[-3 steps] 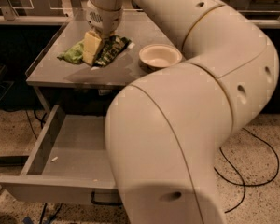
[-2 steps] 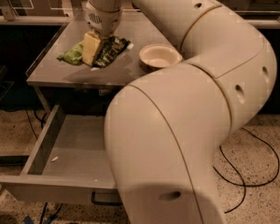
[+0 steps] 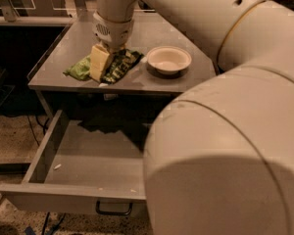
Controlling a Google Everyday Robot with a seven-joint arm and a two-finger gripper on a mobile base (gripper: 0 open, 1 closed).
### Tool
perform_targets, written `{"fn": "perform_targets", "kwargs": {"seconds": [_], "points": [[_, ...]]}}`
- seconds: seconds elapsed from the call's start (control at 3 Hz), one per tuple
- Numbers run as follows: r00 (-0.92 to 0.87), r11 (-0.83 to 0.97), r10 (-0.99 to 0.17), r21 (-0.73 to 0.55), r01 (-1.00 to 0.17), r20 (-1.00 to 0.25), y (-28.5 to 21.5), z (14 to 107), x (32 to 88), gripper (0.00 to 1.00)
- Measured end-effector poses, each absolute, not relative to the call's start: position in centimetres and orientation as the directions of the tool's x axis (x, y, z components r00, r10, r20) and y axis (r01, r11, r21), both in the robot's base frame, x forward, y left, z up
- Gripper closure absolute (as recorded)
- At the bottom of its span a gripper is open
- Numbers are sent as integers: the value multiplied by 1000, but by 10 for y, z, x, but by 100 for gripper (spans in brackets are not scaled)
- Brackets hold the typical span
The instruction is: Place green jalapeno chip bag into top drawer
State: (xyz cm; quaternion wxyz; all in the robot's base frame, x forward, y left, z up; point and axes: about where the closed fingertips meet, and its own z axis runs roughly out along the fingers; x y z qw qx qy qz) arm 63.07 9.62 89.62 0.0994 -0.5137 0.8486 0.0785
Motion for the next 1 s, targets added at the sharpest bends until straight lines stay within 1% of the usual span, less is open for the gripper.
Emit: {"fn": "perform_targets", "kwargs": {"seconds": [0.33,1.0], "points": [[-507,507,-835,58,-860,-216,80,885,583,100],[-509,504,-833,81,-860,-217,80,875,573,100]]}}
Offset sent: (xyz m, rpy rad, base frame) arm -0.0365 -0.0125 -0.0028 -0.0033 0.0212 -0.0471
